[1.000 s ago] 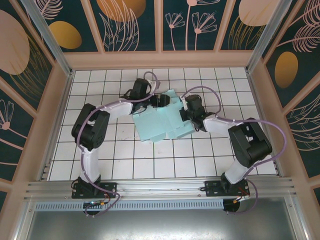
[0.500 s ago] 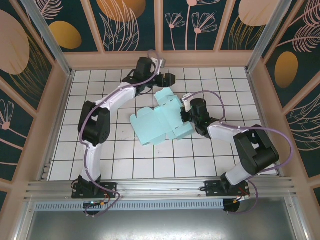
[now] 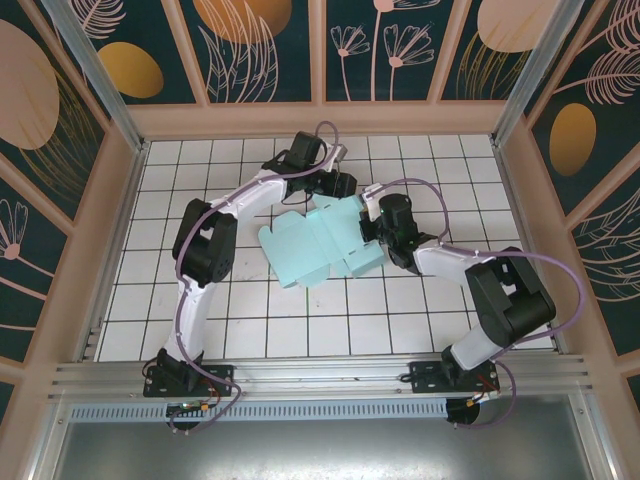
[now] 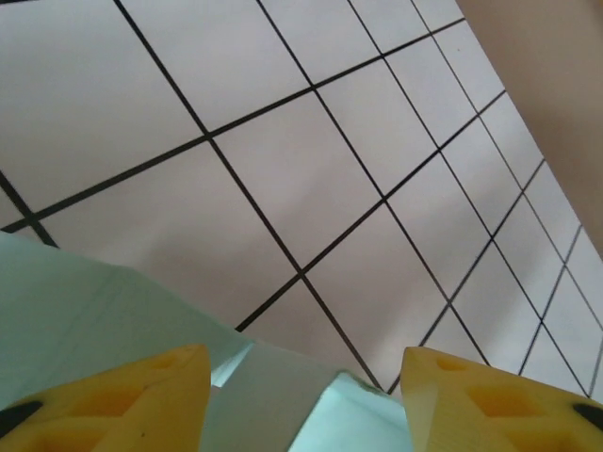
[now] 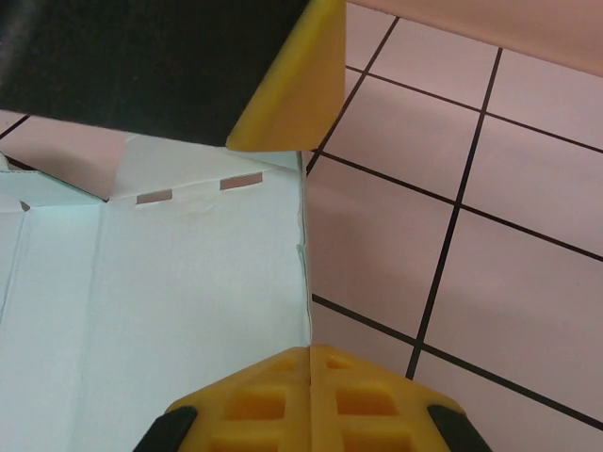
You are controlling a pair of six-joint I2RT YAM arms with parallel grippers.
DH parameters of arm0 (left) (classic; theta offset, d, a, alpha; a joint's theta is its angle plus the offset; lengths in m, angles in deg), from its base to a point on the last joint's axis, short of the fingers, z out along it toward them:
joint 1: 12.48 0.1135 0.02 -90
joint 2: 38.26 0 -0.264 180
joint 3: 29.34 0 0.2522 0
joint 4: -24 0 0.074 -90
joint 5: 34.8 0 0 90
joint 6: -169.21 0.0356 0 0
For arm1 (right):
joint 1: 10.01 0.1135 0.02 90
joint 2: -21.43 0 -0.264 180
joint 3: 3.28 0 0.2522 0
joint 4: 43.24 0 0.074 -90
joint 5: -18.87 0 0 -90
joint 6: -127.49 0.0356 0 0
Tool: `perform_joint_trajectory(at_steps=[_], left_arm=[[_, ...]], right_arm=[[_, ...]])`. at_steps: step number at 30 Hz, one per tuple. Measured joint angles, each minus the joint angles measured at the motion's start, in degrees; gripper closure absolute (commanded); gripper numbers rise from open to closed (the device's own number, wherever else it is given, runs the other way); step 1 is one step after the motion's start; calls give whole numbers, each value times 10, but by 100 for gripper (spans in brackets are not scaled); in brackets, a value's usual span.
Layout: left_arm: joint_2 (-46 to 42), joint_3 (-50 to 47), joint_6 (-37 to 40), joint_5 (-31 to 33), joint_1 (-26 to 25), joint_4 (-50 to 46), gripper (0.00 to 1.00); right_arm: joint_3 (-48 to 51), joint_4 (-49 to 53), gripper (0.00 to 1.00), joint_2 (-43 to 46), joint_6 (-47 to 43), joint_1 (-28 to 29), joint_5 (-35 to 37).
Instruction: Fold the paper box
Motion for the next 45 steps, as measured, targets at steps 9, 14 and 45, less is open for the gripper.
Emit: perform_joint_trajectory(at_steps=[9,14,45], left_arm=[[-4,-54,-31,-28,-1,43,34],[-56,-106,-38,23,-1,78,30],[-163,-206,-47,130,27,145,24]], right_arm=[[-11,14,100,-9,-2,0,2],[-16,26,100,-15,-15,0,12],[-148,265,58,-143,79,-89,-108]])
